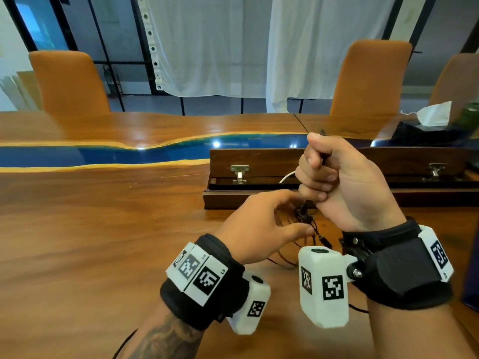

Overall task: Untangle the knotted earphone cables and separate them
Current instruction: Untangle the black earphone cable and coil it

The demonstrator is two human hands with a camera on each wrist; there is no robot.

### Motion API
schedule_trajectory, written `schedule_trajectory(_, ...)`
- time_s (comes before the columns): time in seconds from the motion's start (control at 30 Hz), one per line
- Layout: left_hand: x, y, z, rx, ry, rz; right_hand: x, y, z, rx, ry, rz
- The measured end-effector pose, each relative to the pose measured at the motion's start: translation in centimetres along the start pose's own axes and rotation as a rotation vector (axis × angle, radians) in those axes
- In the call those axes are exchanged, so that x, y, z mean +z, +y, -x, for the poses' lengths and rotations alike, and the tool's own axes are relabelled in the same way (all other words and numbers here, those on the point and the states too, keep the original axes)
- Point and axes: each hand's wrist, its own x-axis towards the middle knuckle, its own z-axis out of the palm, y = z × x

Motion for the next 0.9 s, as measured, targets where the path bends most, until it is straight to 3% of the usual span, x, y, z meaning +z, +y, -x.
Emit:
schedule_trajectory(0.2, -1.8, -0.7, 0.3, 0.034, 0.046, 0.142, -0.9, -0.1, -0.3, -0.072, 0.164, 0.149)
schedule_trajectory(0.4, -3.7, -1.4, 0.4, 0.123, 0.263, 0.174, -1.6, 1.1, -0.9, -0.197, 0.315, 0.597)
schedule_trajectory(0.53, -4.5, -1.3, 0.6, 0.13, 0.397, 0.243, -1.6, 1.3, -1.0, -0.178, 0.367, 0.727)
schedule_trajectory(0.67, -4.5, -1.0, 0.7, 0.108, 0.415, 0.259, -1.8, 1.3, -0.9, -0.216, 0.454, 1.008)
schedule_trajectory(0.8, -4.6, -0.8, 0.7, 0.096, 0.47, 0.289, -1.1, 0.5, -0.1, -0.521, 0.32, 1.091)
schedule_trajectory(0.9, -4.8, -0.5, 0.8, 0.123, 0.486, 0.309, -0.4, 0.6, 0.0, -0.474, 0.168, 1.163)
